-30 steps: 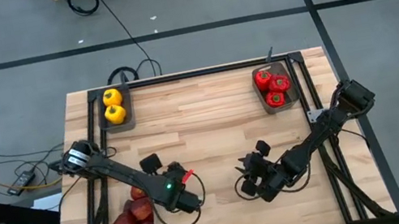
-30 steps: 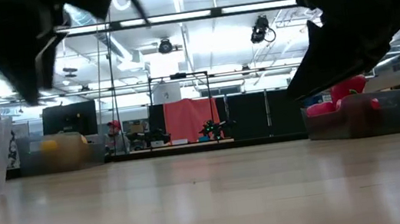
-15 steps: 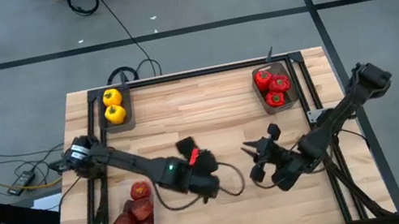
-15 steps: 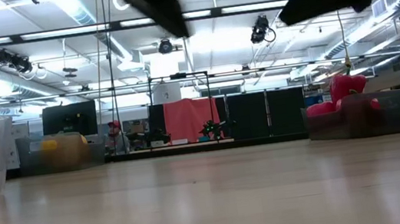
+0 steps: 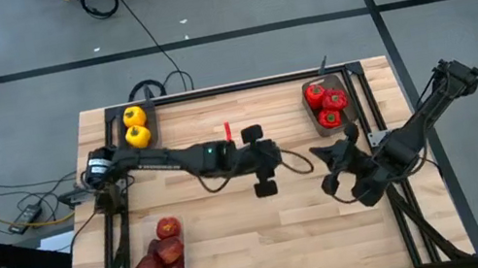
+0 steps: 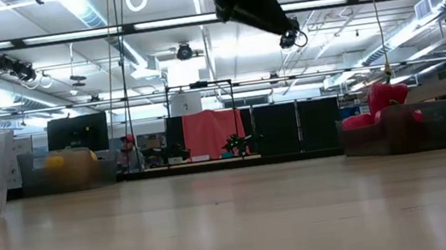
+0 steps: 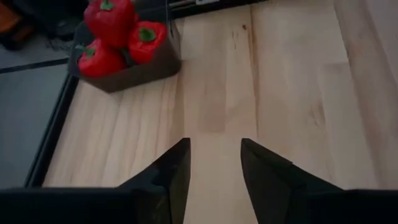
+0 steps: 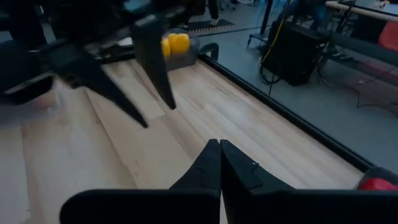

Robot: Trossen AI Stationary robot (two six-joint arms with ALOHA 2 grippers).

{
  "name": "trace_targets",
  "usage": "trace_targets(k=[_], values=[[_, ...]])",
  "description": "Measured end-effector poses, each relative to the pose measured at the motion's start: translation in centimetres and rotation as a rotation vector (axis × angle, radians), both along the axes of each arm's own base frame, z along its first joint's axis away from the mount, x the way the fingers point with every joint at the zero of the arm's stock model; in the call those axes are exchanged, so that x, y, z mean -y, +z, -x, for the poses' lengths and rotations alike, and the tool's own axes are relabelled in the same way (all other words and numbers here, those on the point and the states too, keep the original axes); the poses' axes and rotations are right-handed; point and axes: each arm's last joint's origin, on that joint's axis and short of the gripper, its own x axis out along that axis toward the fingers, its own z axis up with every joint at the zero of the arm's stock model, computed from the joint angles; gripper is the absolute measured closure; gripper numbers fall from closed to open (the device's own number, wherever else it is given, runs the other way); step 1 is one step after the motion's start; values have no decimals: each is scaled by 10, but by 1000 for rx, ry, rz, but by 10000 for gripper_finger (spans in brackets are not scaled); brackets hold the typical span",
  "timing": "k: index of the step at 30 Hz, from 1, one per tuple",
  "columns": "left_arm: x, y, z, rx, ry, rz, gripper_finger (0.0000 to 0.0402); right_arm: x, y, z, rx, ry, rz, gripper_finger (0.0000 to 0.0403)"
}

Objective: Sort produce into baskets
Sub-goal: Return to Home Position

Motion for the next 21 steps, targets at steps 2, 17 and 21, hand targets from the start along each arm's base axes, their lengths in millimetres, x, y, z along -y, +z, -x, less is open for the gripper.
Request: trace_targets(k=[2, 17, 21], values=[[-10, -3, -1, -1, -10, 13, 260, 2, -2, 6, 12, 2, 9, 397], [-30, -20, 129, 293, 29, 105, 262, 22, -49, 47, 159, 94, -89, 398], [-30, -25, 172, 437, 12, 146, 262, 21, -43, 44, 188, 265, -48, 396]])
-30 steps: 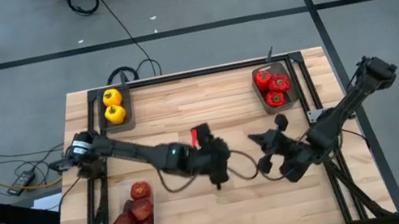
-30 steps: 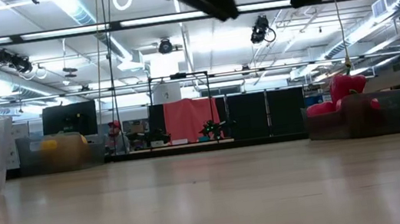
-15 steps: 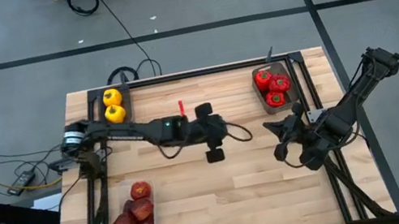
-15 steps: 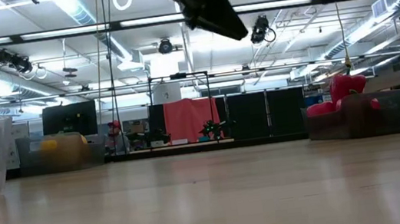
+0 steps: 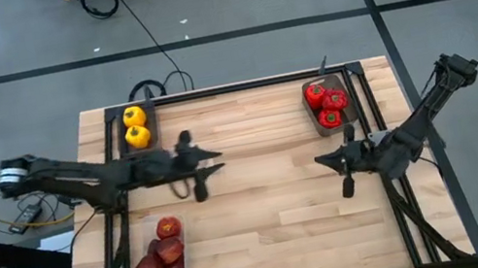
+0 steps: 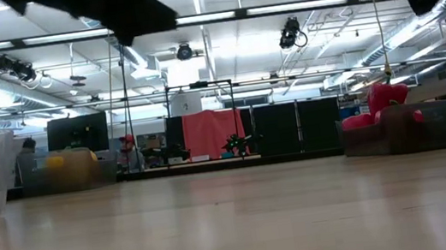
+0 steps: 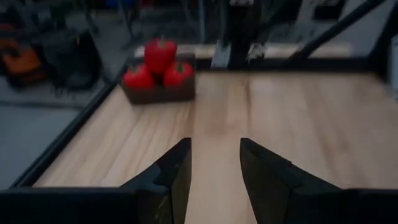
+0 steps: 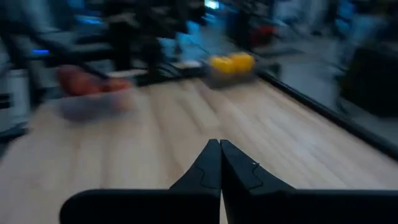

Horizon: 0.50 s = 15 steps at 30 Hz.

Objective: Sort produce into baskets
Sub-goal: Return to Home Position

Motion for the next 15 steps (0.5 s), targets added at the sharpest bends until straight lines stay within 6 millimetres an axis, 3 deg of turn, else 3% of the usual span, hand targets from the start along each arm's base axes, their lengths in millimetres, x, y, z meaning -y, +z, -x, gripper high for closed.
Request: trace_targets(k=[7, 15], values=[[-4, -10, 60, 246, -3, 14, 262, 11, 18, 12, 117, 140, 104, 395], [-8, -27, 100, 362, -6, 4, 262, 29, 21, 37, 223, 213, 92, 395]])
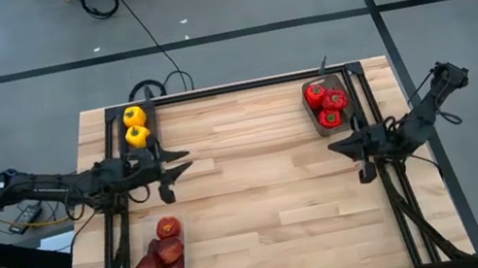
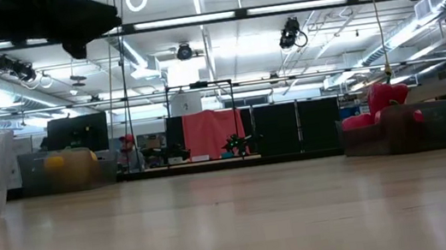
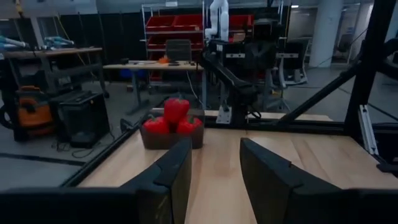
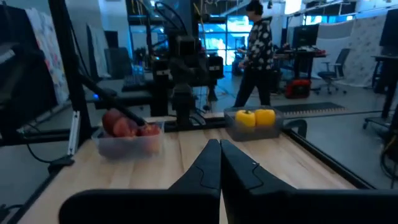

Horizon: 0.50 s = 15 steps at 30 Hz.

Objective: Sort produce into baskets
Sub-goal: Return to Home Position

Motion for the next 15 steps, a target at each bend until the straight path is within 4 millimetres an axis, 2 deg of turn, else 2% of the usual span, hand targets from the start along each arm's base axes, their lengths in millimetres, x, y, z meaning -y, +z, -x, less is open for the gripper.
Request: trace_targets(k=[9, 13, 15], values=[[2, -23, 11, -20, -31, 38, 262, 17, -8, 21, -12, -11, 5, 395], [0, -33, 13, -43, 35, 33, 262, 24, -22, 29, -105, -50, 21, 395], [0, -37, 14, -57, 54, 20, 262, 25, -20, 30, -74, -51, -31, 395]])
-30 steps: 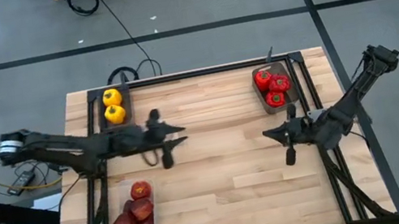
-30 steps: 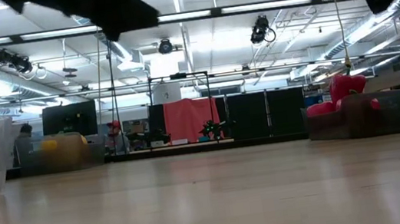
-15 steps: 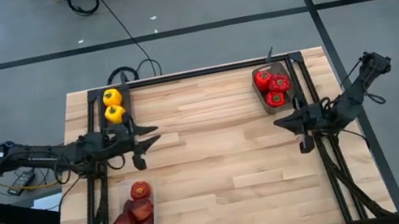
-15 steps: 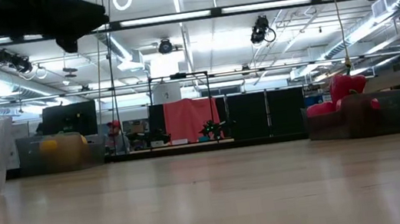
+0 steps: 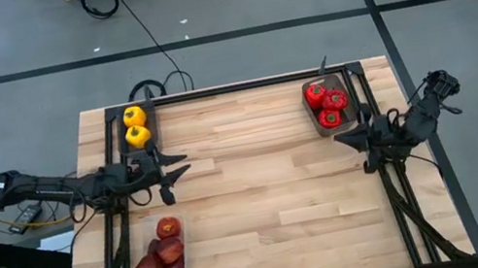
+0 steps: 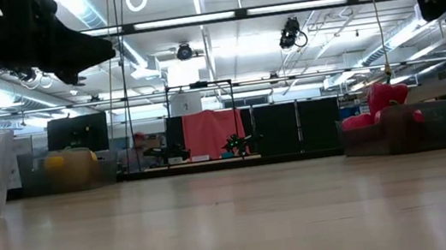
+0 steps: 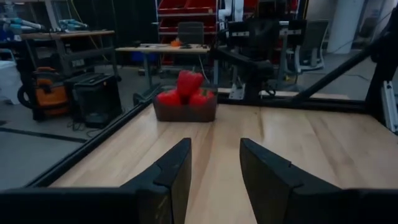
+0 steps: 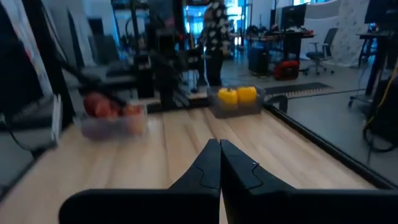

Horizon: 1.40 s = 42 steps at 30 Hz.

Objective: Sort produce into baskets
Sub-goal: Return to Home Position

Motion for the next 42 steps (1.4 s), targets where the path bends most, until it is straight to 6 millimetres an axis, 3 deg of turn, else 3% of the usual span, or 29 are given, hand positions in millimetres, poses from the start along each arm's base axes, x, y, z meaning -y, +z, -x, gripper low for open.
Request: trace_targets(k=[9, 16, 30, 42], values=[[0, 1, 1, 23, 13, -45, 262, 1, 8, -2, 92, -5, -29, 396], [0, 3, 1, 43, 13, -50, 262, -1, -11, -16, 219, 61, 33, 396], [5, 3, 12, 42, -65, 48, 262, 11, -27, -23, 120, 40, 20, 396], [5, -3, 18, -24, -65, 35, 262, 19, -29, -26, 109, 67, 42, 396]])
